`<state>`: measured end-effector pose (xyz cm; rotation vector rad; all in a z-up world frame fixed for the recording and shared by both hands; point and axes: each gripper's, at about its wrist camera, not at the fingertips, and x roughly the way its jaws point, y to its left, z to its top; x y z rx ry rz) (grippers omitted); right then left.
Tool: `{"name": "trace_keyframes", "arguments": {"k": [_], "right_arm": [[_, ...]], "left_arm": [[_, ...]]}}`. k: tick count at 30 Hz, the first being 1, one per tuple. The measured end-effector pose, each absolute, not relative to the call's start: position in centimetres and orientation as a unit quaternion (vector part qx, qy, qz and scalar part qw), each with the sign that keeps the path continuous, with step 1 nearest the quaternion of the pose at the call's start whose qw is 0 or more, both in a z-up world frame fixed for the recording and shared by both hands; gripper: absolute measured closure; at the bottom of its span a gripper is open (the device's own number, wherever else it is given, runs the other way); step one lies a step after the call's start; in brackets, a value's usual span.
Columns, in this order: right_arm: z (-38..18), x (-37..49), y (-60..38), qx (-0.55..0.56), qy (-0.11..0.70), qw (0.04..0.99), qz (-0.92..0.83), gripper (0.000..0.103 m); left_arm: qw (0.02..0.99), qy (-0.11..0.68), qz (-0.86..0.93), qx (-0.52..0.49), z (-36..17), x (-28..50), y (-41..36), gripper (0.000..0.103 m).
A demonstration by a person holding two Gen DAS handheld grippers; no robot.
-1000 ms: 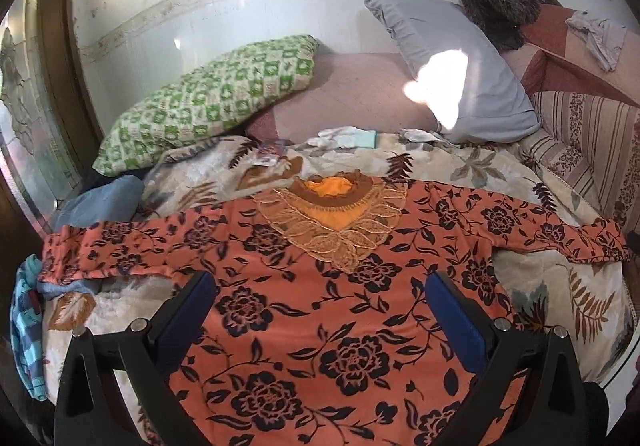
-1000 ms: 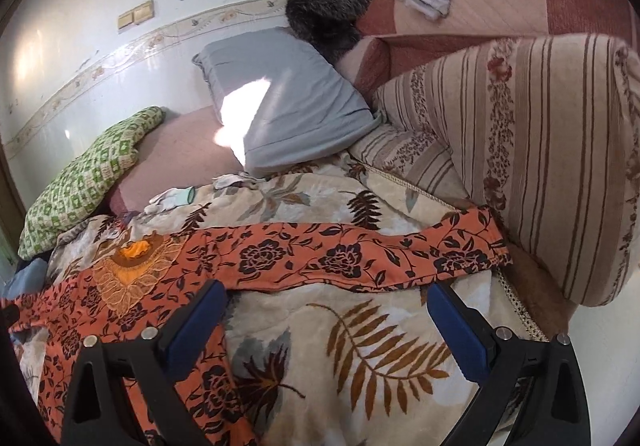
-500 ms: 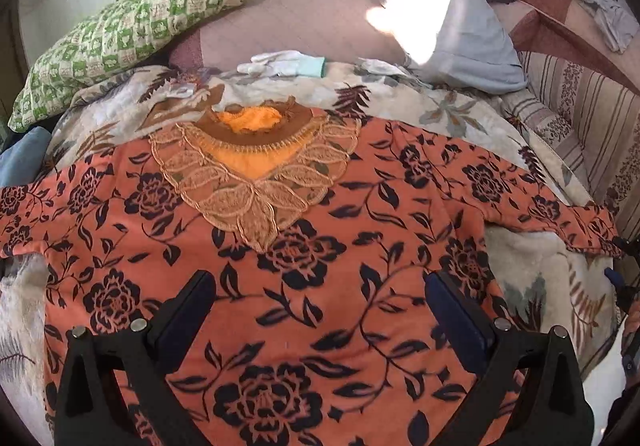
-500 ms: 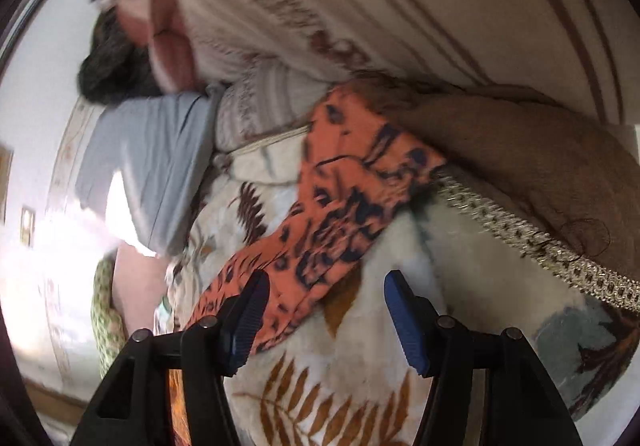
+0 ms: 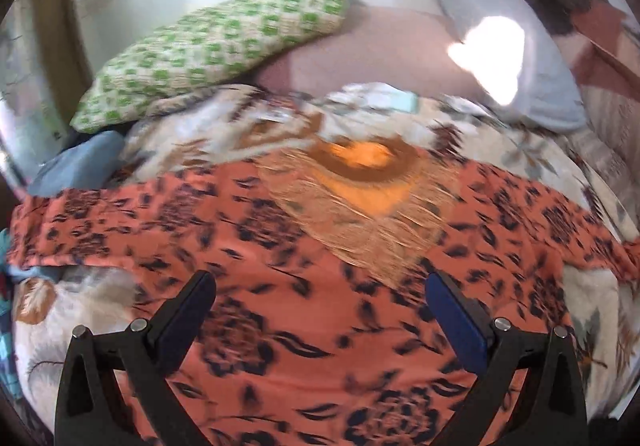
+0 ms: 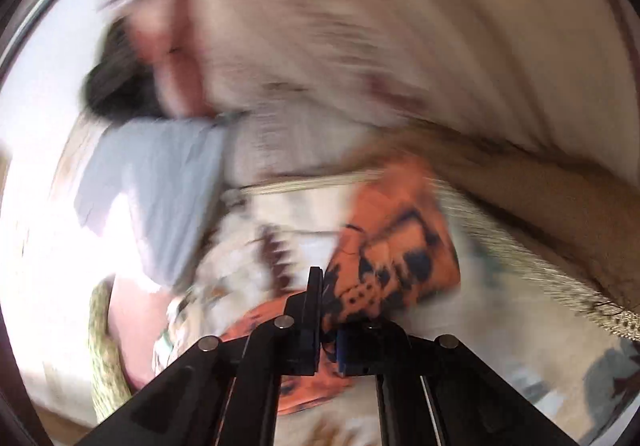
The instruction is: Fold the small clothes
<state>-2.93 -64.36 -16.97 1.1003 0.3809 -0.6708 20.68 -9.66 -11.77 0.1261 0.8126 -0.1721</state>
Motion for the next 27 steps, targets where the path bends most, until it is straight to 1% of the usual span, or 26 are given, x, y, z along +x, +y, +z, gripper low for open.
{"name": "trace_keyframes", "arguments": {"k": [3,7,11,15,16,17,20,21,22,23,24,25,26,27], "right_arm": [[-11.7,2.4,-60.8,0.474,0.185,0.823,-0.253,0.098],[-5.6,10.9,-53.3,0.435,0.189,0.866,-0.16,0.098],[-3.2,19.5,-42.9,0.427,0.208,0.878,-0.065,0.098],[-5.0,26.5,-31.9,0.429,0.246,0.869,0.004,0.098],[-6.2,28.1,-29.2,0.433,0.261,0.863,0.021,0.097],[-7.7,29.0,-26.6,0.438,0.276,0.854,0.038,0.094],[-13.1,31.7,-19.5,0.422,0.349,0.835,0.062,0.092],[-14.8,32.5,-17.5,0.4,0.38,0.832,0.063,0.088],[-16.3,33.0,-15.7,0.378,0.407,0.829,0.069,0.086],[-17.8,32.8,-13.8,0.359,0.432,0.824,0.076,0.081],[-18.9,33.0,-12.6,0.341,0.458,0.817,0.082,0.073],[-19.6,33.1,-11.8,0.325,0.478,0.811,0.089,0.069],[-20.0,32.2,-11.2,0.312,0.485,0.812,0.095,0.06],[-19.4,31.7,-11.5,0.303,0.473,0.821,0.099,0.052]], "left_arm": [[0.929,0.365,-0.034,0.048,-11.0,21.8,-5.8,0.0],[0.933,0.357,0.027,0.036,-11.6,23.7,-1.1,0.0],[0.922,0.376,0.082,0.027,-13.1,26.1,3.7,0.0],[0.914,0.383,0.136,0.001,-13.8,27.3,8.7,0.0],[0.912,0.382,0.149,-0.001,-13.9,27.3,9.7,0.0],[0.911,0.38,0.158,-0.004,-13.9,27.3,10.5,0.0],[0.908,0.379,0.177,-0.021,-14.0,27.3,12.7,0.0],[0.907,0.381,0.179,-0.028,-14.0,27.4,13.1,0.0],[0.905,0.383,0.18,-0.032,-14.0,27.5,13.4,0.0],[0.905,0.384,0.182,-0.034,-14.1,27.6,13.5,0.0],[0.905,0.383,0.183,-0.033,-14.0,27.6,13.4,0.0],[0.906,0.381,0.182,-0.03,-14.0,27.7,13.1,0.0],[0.907,0.379,0.179,-0.026,-13.9,27.8,12.7,0.0],[0.909,0.376,0.177,-0.022,-13.8,27.7,12.2,0.0]]}}
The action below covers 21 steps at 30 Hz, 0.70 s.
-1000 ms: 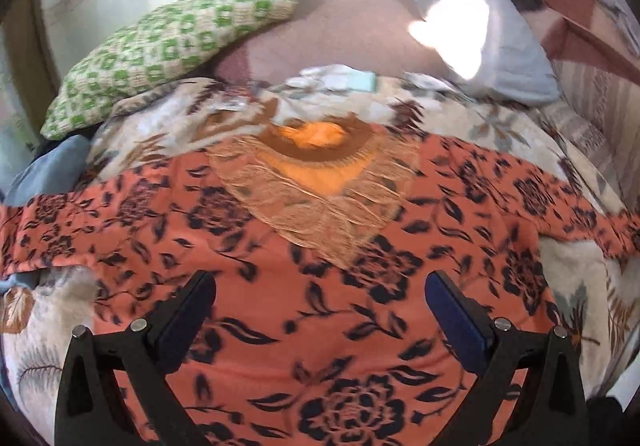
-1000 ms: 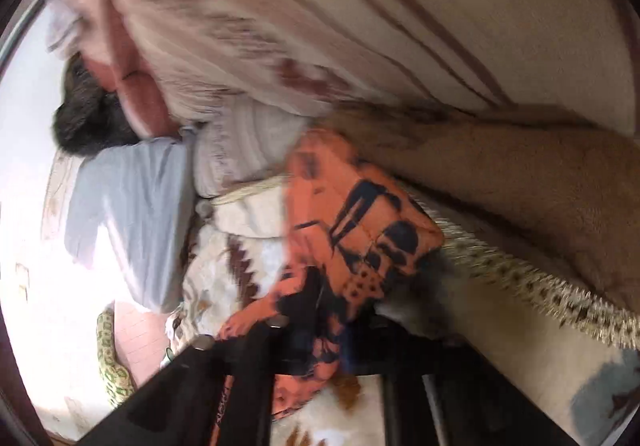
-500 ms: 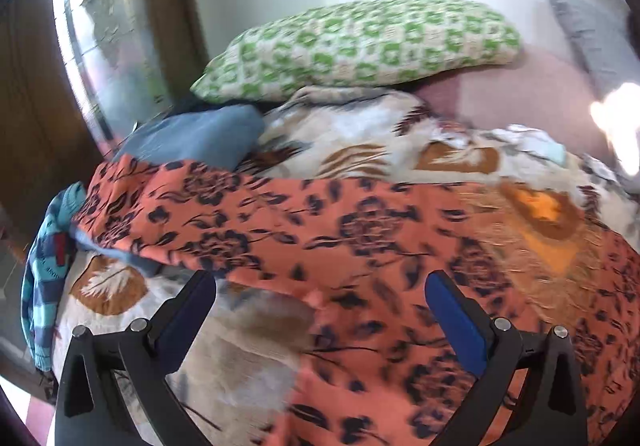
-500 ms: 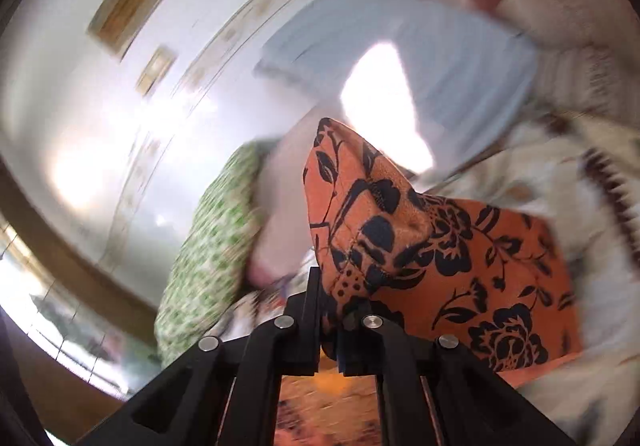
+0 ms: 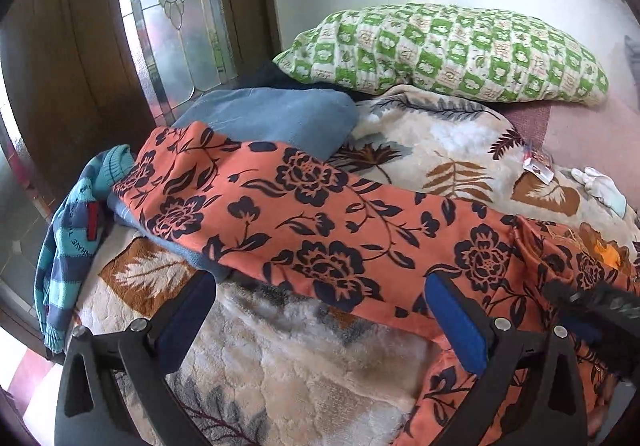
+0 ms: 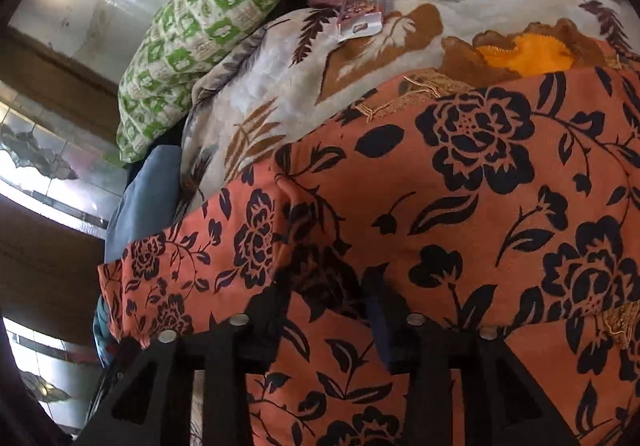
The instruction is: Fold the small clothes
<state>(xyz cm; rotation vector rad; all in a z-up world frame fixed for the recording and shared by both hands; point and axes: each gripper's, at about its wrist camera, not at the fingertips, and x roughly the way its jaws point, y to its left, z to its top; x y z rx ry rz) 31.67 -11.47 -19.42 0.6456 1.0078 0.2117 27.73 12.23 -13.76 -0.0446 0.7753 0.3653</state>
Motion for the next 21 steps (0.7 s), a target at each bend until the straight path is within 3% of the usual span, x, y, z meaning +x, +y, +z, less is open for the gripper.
{"name": "trace_keyframes", "arguments": {"k": [4,8,12,15,21], "right_arm": [[-13.9,29.5,-15.4,0.276,0.379,0.876,0.116,0.043],[-11.3,26.4,-23.2,0.254,0.329,0.908,0.048,0.043],[-12.7,23.5,-32.1,0.259,0.347,0.901,-0.018,0.044],[-14.2,22.0,-37.2,0.263,0.365,0.892,-0.047,0.049],[-17.9,21.0,-41.7,0.298,0.387,0.873,-0.013,0.053]], "left_arm": [[0.919,0.362,0.156,-0.008,-13.4,27.9,9.5,0.0],[0.937,0.335,0.102,0.009,-12.8,28.5,5.5,0.0],[0.941,0.336,0.022,0.026,-13.5,30.6,0.5,0.0],[0.924,0.38,-0.032,0.011,-15.4,32.6,-2.3,0.0],[0.877,0.466,0.042,0.105,-20.9,35.2,-3.8,0.0]]}}
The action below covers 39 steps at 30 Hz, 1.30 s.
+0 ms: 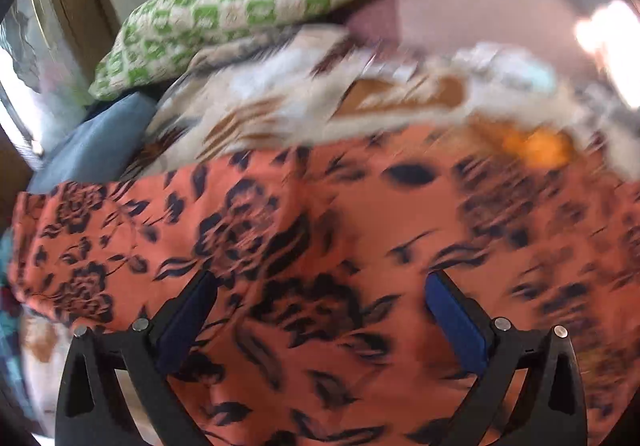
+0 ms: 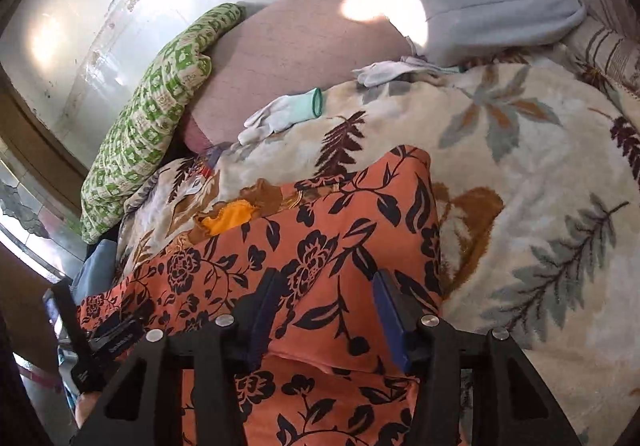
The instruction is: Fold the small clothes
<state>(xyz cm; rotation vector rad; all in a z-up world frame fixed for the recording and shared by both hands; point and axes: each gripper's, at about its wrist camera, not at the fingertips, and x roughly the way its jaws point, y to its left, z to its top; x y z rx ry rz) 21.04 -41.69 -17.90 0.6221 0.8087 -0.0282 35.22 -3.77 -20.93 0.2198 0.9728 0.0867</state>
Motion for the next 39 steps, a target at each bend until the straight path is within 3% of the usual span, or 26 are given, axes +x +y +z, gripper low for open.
{"name": "trace_keyframes", "arguments": {"k": [4,5,6,14,18,21,28,30,32,33,39], "right_arm": [[-22.9,22.9,-41.6,0.314,0.455,0.833,-0.016,0.057],[-23.6,22.9,-42.0,0.301,0.462,0.834,-0.029,0.079],[-23.5,22.7,-42.5,0.296,0.461,0.836,-0.035,0.084],[-19.7,23.0,-40.5,0.248,0.423,0.872,-0.002,0.081],[-22.3,23.7,-36.0,0.179,0.524,0.831,0.051,0.08],[-21.5,22.5,-34.6,0.123,0.53,0.837,0.051,0.08],[-18.3,22.2,-37.6,0.192,0.454,0.869,0.045,0.08],[-19.7,23.3,-37.4,0.211,0.467,0.856,0.072,0.08],[-23.0,24.5,-36.1,0.2,0.53,0.82,0.082,0.079],[-23.1,24.2,-35.6,0.183,0.515,0.834,0.077,0.079],[-18.3,22.0,-36.1,0.192,0.444,0.871,0.085,0.08]], "left_arm": [[0.88,0.465,0.066,0.069,-20.5,35.6,-0.9,0.0],[0.881,0.457,0.083,0.085,-20.4,35.5,-0.8,0.0],[0.88,0.456,0.092,0.095,-20.3,35.5,-0.7,0.0],[0.917,0.389,0.018,0.09,-18.2,33.0,-4.1,0.0],[0.881,0.451,0.018,0.143,-22.4,34.2,-5.7,0.0],[0.882,0.457,0.023,0.118,-21.2,34.4,-4.6,0.0],[0.892,0.442,0.043,0.079,-19.6,34.0,-2.5,0.0],[0.886,0.454,0.051,0.084,-20.2,34.5,-2.2,0.0],[0.879,0.469,0.049,0.065,-20.2,34.8,-1.4,0.0],[0.88,0.47,0.047,0.046,-19.6,34.7,-0.7,0.0],[0.893,0.43,0.128,-0.023,-14.7,30.6,7.1,0.0]]}}
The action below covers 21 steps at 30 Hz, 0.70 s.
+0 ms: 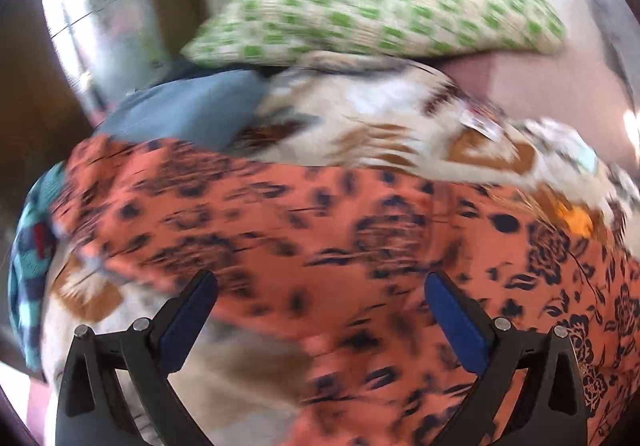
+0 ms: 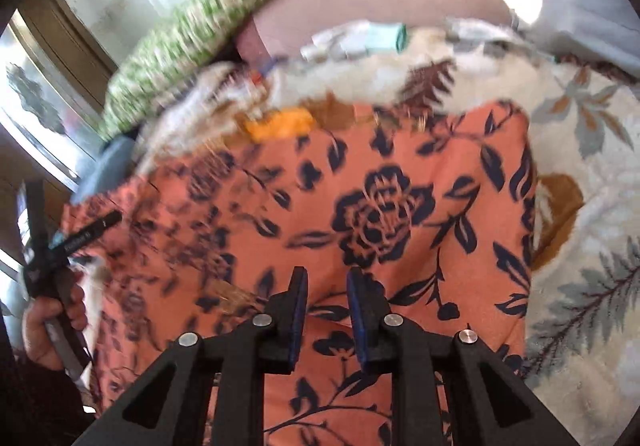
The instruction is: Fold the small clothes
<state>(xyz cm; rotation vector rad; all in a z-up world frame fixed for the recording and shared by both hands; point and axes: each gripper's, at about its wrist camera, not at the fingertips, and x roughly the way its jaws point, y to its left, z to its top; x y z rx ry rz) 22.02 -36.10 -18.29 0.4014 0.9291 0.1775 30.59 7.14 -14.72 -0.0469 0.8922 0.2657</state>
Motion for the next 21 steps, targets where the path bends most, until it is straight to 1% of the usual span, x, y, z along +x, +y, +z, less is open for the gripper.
{"name": "trace_keyframes", "arguments": {"k": [5,8,10,12,14,18,21], "right_arm": [[-13.7,18.3,-35.9,0.215,0.366,0.898,0.113,0.08],[-11.3,15.5,-35.3,0.219,0.333,0.907,0.132,0.078],[-10.7,14.1,-34.1,0.223,0.323,0.909,0.14,0.077],[-10.7,12.5,-33.2,0.227,0.322,0.907,0.146,0.075],[-11.0,11.2,-32.0,0.224,0.33,0.904,0.156,0.075],[-12.5,11.6,-29.7,0.206,0.354,0.895,0.175,0.075],[-13.7,12.6,-27.9,0.17,0.369,0.897,0.176,0.075]], "left_arm": [[0.874,0.421,0.219,-0.104,-13.4,25.2,15.9,0.0],[0.867,0.418,0.25,-0.109,-13.5,21.9,20.0,0.0],[0.86,0.427,0.261,-0.101,-13.5,20.7,22.5,0.0],[0.855,0.424,0.275,-0.113,-12.9,19.5,25.3,0.0],[0.849,0.416,0.289,-0.146,-12.3,18.9,28.2,0.0],[0.829,0.411,0.295,-0.238,-12.1,19.4,33.1,0.0],[0.817,0.409,0.298,-0.277,-12.2,20.9,35.0,0.0]]}}
